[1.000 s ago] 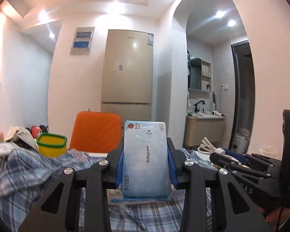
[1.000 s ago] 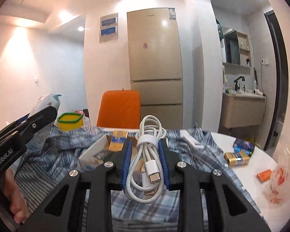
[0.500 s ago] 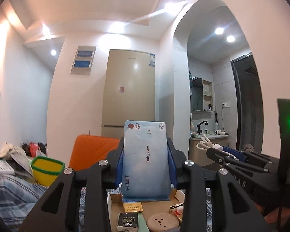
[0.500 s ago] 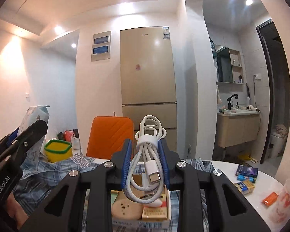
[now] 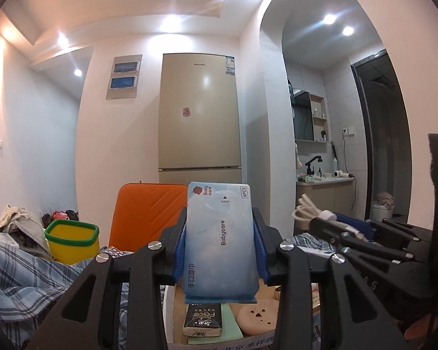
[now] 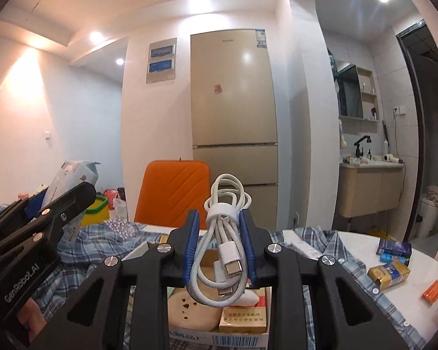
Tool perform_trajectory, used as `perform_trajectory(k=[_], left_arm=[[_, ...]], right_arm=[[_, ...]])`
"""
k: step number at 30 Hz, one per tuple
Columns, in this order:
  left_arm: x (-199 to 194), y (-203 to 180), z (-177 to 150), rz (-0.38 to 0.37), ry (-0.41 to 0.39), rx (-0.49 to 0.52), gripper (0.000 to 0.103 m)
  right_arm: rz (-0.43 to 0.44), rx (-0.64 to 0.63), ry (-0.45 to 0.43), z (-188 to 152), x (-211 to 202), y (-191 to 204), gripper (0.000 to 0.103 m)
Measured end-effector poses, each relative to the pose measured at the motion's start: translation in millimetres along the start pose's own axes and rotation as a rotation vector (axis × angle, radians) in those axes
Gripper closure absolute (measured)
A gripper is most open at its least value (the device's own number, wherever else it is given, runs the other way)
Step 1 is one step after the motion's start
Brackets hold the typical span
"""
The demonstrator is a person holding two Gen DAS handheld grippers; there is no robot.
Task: Organize soft objects
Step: 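Carry the cable and Babycare packet up over the open box, then open the left gripper to drop the Babycare packet into the box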
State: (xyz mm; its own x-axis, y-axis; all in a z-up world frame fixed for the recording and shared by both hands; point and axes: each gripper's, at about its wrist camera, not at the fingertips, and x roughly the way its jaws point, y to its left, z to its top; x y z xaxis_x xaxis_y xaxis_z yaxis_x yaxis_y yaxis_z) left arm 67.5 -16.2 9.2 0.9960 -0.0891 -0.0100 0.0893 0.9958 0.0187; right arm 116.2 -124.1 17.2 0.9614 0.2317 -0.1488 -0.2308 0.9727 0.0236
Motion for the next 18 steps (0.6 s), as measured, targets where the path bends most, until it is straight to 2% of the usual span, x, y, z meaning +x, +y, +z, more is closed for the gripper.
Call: perform_trajectory(k=[7,18], left_arm=[[18,9,-2,-0.019,0.095,-0.052,0.065],[26,6,-6,-0.021,0.147,-0.051,0.065]], right_arm=[[0.058,-0.029,0.08,-9,17,7,0.073],[0.098,-0.027,0.224,-19,44,7,0.073]])
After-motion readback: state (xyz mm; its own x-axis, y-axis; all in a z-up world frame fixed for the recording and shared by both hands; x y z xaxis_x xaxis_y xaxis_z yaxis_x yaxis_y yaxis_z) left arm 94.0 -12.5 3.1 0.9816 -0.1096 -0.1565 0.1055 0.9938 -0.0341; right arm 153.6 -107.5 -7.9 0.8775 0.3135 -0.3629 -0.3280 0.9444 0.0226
